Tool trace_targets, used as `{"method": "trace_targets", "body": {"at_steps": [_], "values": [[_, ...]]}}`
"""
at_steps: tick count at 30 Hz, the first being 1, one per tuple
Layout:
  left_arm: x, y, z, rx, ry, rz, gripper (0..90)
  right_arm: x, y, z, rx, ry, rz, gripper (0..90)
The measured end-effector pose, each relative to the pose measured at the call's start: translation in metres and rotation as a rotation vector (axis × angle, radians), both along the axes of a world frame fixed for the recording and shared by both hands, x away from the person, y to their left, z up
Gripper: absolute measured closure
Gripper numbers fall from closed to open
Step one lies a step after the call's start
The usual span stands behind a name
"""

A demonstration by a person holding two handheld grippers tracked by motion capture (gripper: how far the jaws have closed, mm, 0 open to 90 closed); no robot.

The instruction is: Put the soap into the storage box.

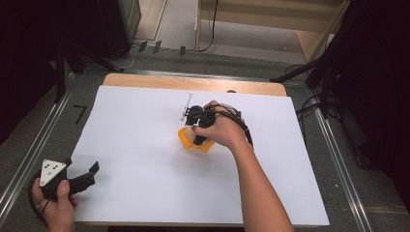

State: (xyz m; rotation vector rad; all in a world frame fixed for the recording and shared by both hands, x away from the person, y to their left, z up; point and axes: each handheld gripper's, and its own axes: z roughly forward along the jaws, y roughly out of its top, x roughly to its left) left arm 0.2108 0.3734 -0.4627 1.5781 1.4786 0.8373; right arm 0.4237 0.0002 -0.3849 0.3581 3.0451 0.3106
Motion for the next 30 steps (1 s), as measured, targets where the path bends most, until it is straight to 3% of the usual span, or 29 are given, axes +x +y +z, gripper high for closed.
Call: {"method": "trace_targets", "body": {"at_steps": [8,15,26,28,30], "values": [[0.0,0.0,0.0,0.0,0.0,0.001,7.7,0.001,-0.001,-0.004,-0.016,-0.001,-0.007,32.3],[0.0,0.0,0.0,0.0,0.001,0.001,7.7,0.0,-0.005,0.004,0.034,-0.03,-0.017,29.3],[0.0,0.0,0.0,0.002,0.001,0.0,7.7,-0.002,-0.02,0.006,0.053,-0.036,-0.045,25.9],[0.0,0.0,0.0,0.005,0.003,-0.002,7.7,-0.004,-0.024,0.005,0.053,-0.04,-0.054,20.9],[0.0,0.0,0.0,0.006,0.003,-0.002,7.7,-0.008,-0.031,0.004,0.061,-0.08,-0.081,13.2]]}}
